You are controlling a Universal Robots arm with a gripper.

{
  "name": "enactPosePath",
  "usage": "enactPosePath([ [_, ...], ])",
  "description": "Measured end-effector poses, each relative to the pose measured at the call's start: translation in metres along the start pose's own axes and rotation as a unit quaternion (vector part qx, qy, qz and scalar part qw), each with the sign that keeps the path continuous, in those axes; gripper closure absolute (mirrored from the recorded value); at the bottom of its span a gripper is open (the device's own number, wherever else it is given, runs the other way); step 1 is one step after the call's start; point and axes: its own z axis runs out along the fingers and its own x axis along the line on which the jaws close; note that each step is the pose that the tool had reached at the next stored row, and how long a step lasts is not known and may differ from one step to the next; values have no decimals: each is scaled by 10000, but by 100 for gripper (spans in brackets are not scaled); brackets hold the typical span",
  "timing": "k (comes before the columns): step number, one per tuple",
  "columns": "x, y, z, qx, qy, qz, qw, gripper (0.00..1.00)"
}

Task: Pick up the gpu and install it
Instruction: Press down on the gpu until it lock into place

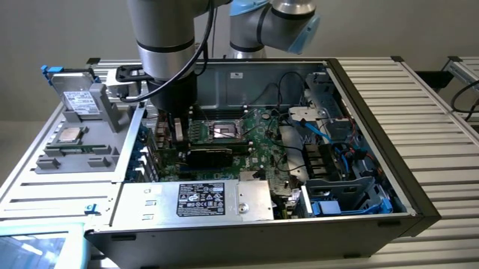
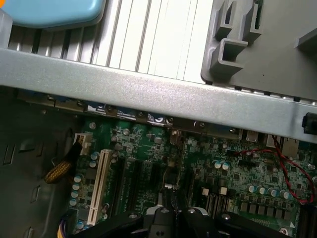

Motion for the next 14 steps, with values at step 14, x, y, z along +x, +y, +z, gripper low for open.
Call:
enactPosePath([
  [14,-14,-1,-28,-29,4,9,10000,88],
])
